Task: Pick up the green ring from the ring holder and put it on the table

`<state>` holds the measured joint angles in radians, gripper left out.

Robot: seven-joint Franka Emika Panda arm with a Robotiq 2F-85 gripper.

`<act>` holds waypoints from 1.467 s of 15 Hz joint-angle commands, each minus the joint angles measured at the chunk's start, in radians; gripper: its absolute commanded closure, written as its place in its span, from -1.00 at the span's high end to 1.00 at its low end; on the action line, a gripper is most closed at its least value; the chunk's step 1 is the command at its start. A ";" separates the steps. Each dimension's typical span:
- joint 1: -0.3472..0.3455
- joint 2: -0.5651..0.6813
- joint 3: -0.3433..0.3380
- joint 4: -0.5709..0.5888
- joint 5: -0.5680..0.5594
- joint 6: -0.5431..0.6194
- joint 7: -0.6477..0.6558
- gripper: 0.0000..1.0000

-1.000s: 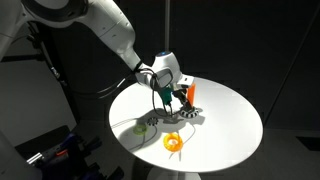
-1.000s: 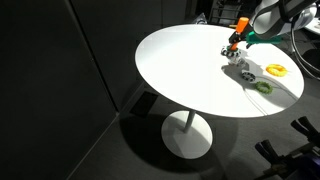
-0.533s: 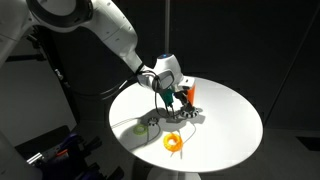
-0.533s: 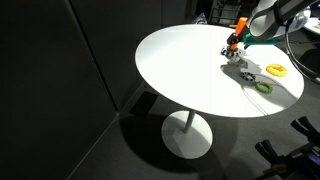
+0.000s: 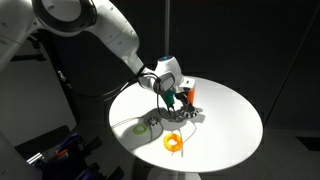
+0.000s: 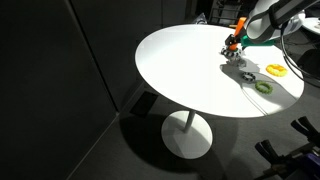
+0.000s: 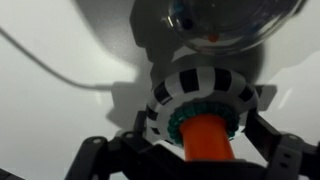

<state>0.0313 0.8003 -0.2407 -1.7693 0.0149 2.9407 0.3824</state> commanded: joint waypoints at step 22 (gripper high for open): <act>0.002 -0.152 -0.019 -0.132 0.046 0.047 -0.054 -0.13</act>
<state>0.0300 0.7405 -0.2535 -1.8057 0.0513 2.9918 0.3700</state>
